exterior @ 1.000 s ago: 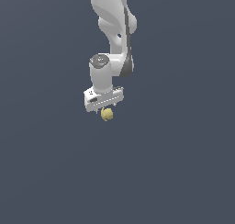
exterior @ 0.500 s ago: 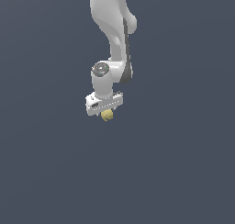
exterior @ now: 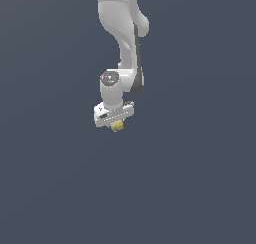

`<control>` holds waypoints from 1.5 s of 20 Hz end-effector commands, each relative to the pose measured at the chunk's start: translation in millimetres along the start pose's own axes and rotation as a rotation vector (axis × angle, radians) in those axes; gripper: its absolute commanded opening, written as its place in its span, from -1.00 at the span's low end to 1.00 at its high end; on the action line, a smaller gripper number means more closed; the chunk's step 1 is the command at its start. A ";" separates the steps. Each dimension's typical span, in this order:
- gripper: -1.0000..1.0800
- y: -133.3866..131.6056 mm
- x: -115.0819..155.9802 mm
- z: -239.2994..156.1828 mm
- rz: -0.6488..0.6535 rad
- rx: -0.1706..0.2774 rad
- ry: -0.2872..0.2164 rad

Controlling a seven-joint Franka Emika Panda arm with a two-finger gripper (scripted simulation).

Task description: Pick up the object and move it to a goal position.

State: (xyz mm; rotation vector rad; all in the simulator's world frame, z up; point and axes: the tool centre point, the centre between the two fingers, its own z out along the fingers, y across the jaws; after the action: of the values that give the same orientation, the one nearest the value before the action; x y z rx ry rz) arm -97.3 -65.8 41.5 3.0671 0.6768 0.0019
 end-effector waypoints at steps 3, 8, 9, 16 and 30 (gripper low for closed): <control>-1.00 -0.8 0.1 1.1 -0.001 0.001 -0.001; -1.00 -0.7 0.5 -1.0 0.000 0.000 0.000; -1.00 -1.6 1.1 -2.3 0.000 0.000 0.000; -1.00 -18.0 12.2 -26.2 0.000 0.000 0.000; -1.00 -96.3 66.6 -141.2 -0.001 -0.001 -0.001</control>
State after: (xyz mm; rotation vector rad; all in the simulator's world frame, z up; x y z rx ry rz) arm -79.2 37.5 167.6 3.0653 0.6784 0.0011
